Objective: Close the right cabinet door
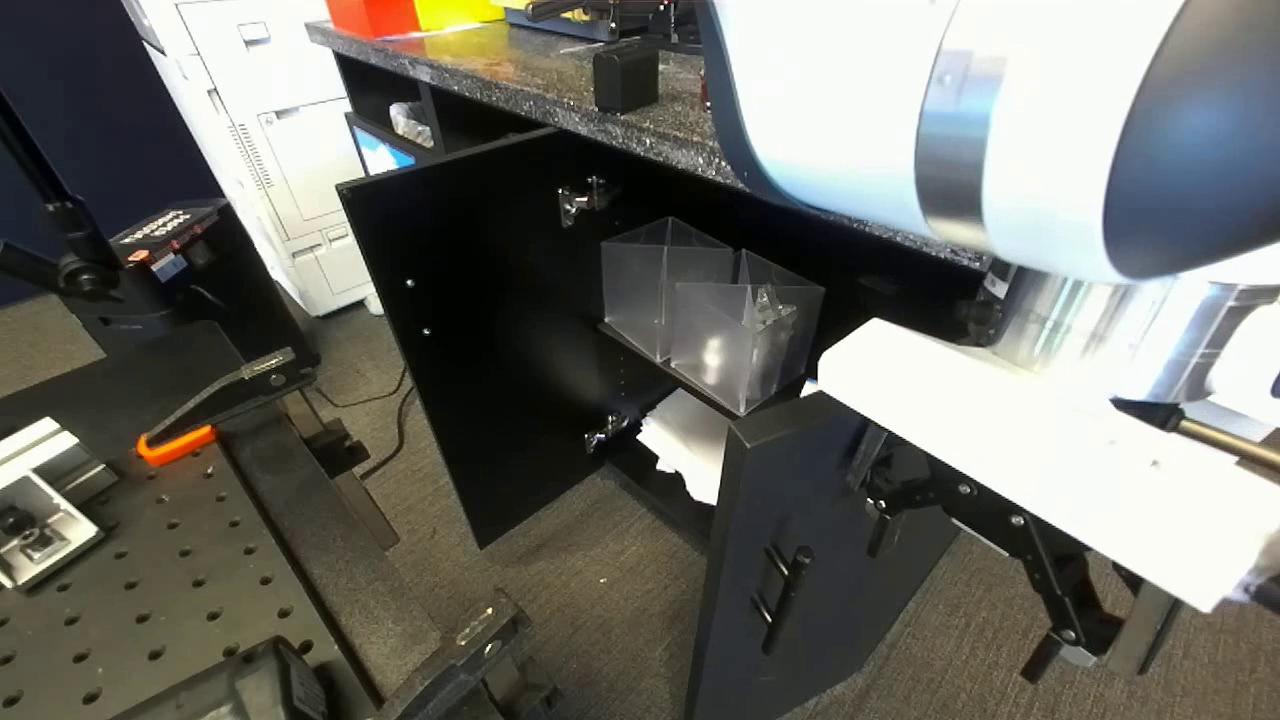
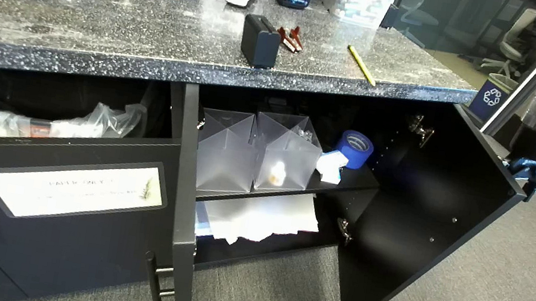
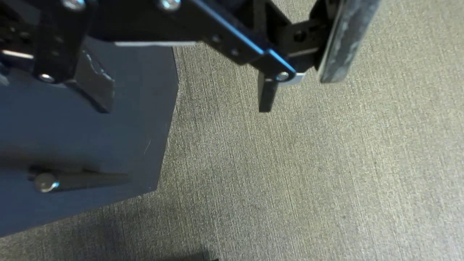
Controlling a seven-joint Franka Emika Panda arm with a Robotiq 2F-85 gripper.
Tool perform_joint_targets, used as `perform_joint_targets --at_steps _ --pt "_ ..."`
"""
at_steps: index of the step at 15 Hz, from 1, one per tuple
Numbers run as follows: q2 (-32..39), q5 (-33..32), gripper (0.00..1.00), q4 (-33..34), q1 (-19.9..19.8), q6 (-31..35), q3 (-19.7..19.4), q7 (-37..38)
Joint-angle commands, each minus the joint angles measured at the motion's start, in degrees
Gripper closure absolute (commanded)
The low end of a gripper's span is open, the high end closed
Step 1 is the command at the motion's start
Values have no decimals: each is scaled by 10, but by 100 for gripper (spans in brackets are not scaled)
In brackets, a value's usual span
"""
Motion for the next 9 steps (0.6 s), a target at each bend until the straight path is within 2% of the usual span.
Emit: perform_joint_targets --at_steps 1,9 --pt "40 29 0 41 -5 36 15 2" --pt "80 66 0 80 3 65 44 7"
